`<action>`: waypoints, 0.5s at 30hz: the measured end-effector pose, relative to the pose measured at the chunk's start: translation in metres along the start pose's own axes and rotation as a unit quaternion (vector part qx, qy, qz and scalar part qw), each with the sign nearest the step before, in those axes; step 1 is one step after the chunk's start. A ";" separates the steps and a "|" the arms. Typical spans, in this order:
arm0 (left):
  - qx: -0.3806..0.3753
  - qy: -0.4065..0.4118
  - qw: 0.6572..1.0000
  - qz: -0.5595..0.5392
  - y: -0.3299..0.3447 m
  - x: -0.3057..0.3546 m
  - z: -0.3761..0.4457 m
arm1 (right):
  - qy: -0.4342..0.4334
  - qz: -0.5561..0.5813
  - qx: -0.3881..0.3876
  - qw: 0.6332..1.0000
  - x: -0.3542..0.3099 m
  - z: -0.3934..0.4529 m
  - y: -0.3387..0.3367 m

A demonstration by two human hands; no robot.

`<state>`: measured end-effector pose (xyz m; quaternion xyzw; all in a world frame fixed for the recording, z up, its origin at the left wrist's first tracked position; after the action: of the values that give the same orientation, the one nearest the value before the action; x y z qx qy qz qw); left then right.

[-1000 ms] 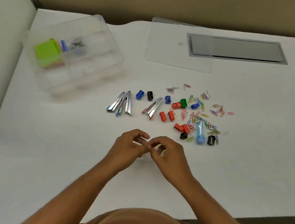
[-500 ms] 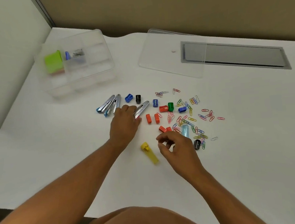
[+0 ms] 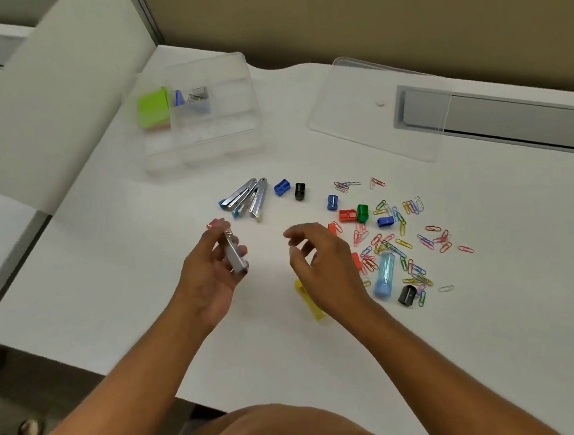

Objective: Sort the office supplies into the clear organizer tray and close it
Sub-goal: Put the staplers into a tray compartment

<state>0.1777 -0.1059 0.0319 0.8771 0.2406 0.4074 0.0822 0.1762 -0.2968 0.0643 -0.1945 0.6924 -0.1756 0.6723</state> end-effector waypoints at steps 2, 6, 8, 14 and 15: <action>0.016 -0.014 0.999 0.031 -0.012 -0.001 -0.001 | -0.069 -0.082 -0.020 0.994 -0.010 0.038 0.020; 0.084 -0.042 0.991 0.094 -0.037 -0.007 -0.012 | -0.188 -0.297 -0.061 0.934 -0.016 0.106 0.068; 0.092 -0.046 0.990 0.101 -0.045 -0.010 -0.018 | -0.220 -0.361 -0.084 0.902 -0.011 0.118 0.086; 0.120 -0.004 0.983 0.142 -0.064 -0.013 -0.024 | -0.317 -0.349 -0.083 0.878 -0.001 0.099 0.096; 0.121 0.003 0.981 0.150 -0.064 -0.014 -0.024 | -0.324 -0.345 -0.092 0.876 0.001 0.091 0.098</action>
<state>0.1292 -0.0581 0.0165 0.9055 0.1540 0.3857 -0.0873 0.2643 -0.2115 0.0111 -0.5280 0.3383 -0.2590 0.7347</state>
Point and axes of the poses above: each hand's wrist, its own z-axis towards the middle knuckle, its own y-axis out of the palm, x = y × z, the point moved 8 cm from there along z, towards the middle knuckle, and after that the axes turned 4 degrees about z, right-handed, at the moved point
